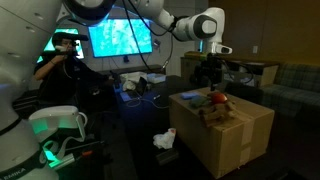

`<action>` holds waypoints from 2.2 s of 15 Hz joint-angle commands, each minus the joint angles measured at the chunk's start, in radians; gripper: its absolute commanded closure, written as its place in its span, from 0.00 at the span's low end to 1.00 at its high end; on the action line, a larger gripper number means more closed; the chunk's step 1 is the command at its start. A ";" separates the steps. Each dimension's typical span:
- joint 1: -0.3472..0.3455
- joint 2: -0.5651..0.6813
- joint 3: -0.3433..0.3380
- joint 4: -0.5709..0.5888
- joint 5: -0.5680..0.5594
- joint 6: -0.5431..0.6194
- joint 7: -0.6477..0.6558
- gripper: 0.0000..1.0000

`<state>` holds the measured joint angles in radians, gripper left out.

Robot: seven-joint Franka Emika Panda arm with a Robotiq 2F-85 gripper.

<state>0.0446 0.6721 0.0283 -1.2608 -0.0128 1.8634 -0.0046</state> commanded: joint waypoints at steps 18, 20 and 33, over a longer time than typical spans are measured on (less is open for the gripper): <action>-0.083 0.242 0.033 0.288 0.049 -0.139 -0.220 0.00; -0.074 0.239 0.022 0.290 0.030 -0.147 -0.222 0.00; -0.091 0.201 0.034 0.111 -0.030 0.150 -0.293 0.00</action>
<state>-0.0209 0.9016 0.0459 -1.0588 -0.0717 1.8891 -0.2759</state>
